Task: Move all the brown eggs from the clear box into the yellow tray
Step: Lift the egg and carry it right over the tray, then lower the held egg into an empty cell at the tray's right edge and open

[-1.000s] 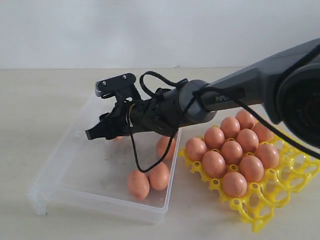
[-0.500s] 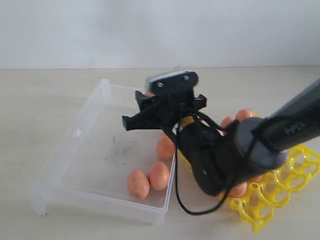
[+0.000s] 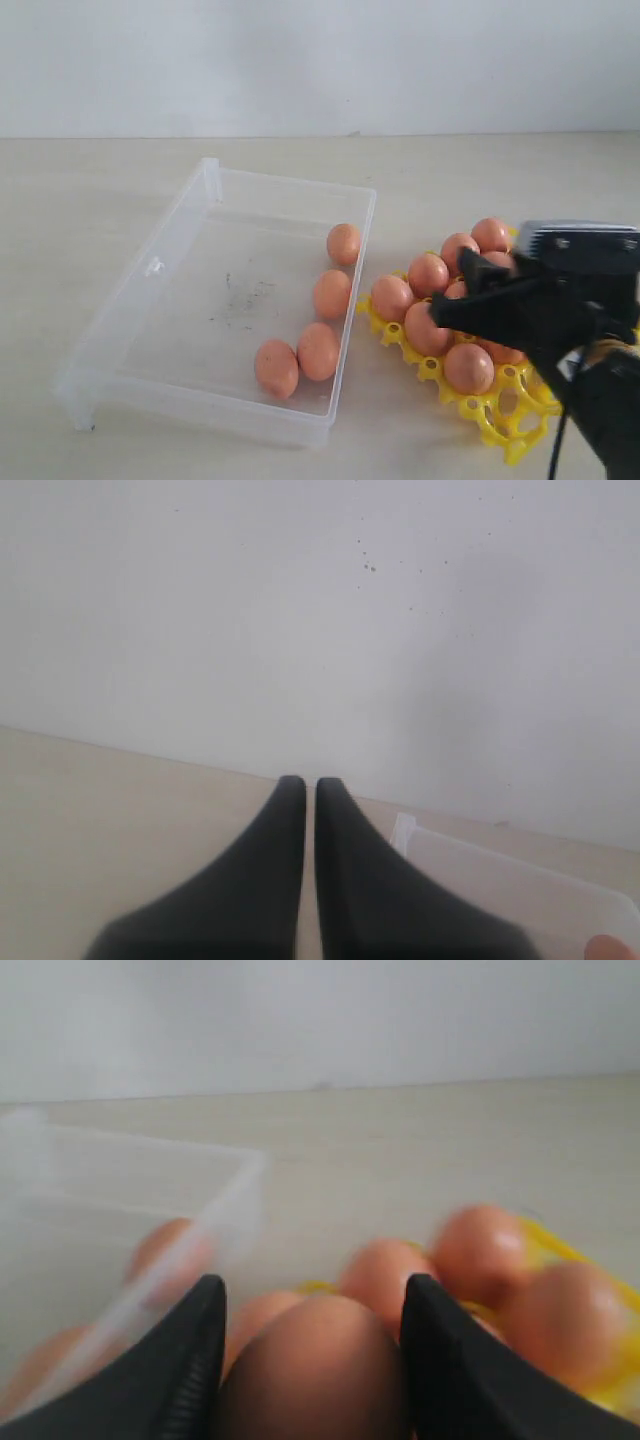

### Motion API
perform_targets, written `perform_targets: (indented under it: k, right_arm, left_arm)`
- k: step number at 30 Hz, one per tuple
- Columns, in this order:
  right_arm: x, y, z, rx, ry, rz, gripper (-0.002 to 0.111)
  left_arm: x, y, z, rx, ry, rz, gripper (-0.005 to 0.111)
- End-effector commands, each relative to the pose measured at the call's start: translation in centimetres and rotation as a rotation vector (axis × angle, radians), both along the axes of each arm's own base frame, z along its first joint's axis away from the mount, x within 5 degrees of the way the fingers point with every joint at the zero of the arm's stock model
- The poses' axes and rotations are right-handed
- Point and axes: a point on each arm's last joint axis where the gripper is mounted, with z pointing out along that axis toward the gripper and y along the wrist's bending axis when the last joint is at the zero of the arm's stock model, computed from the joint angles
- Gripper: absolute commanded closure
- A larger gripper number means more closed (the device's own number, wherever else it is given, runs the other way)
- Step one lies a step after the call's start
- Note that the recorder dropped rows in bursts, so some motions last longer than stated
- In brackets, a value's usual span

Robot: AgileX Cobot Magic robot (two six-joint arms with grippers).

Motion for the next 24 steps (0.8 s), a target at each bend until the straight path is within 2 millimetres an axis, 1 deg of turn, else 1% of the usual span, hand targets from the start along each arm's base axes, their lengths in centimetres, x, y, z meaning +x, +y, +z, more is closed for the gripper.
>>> perform_targets:
  k: [1,4,6,7,8,9,10,12,14,15,17,18,21,24]
  right_arm:
    - [-0.7,-4.5,0.1,0.04,0.023,-0.31,0.109]
    - [0.3,-6.2,0.1,0.075,0.015,-0.333,0.109]
    - [1.2,-6.5,0.3,0.091,-0.004,-0.288,0.109]
    - [1.9,-7.1,0.6,0.087,-0.021,-0.276,0.109]
    - [2.6,-7.1,0.5,0.075,0.004,-0.23,0.109]
    - [3.3,-7.6,0.4,0.064,0.033,-0.211,0.109]
    - [4.7,-7.9,0.3,0.034,0.081,-0.121,0.109]
    - [6.0,-9.0,0.7,0.004,0.086,-0.035,0.109]
    - [6.2,-9.7,0.8,-0.036,0.074,0.03,0.109]
    - [6.3,-10.1,0.7,-0.041,0.08,0.018,0.109]
    - [6.3,-11.1,-0.5,-0.059,0.135,-0.014,0.109]
    - [6.3,-11.2,-1.1,-0.065,0.153,-0.007,0.109]
    - [6.4,-10.5,-2.7,-0.077,0.176,0.078,0.109]
    - [6.5,-10.6,-3.7,-0.066,0.187,0.065,0.109]
  left_arm:
    - [0.0,0.0,0.1,0.004,-0.005,-0.007,0.103]
    - [0.0,0.0,0.1,0.004,-0.005,-0.007,0.103]
    - [0.0,0.0,0.1,0.004,-0.005,-0.007,0.103]
    - [0.0,0.0,0.1,0.004,-0.005,-0.007,0.103]
    - [0.0,0.0,0.1,0.004,-0.005,-0.007,0.103]
    - [0.0,0.0,0.1,0.004,-0.005,-0.007,0.103]
    - [0.0,0.0,0.1,0.004,-0.005,-0.007,0.103]
    - [0.0,0.0,0.1,0.004,-0.005,-0.007,0.103]
    - [0.0,0.0,0.1,0.004,-0.005,-0.007,0.103]
    - [0.0,0.0,0.1,0.004,-0.005,-0.007,0.103]
    - [0.0,0.0,0.1,0.004,-0.005,-0.007,0.103]
    - [0.0,0.0,0.1,0.004,-0.005,-0.007,0.103]
    - [0.0,0.0,0.1,0.004,-0.005,-0.007,0.103]
    - [0.0,0.0,0.1,0.004,-0.005,-0.007,0.103]
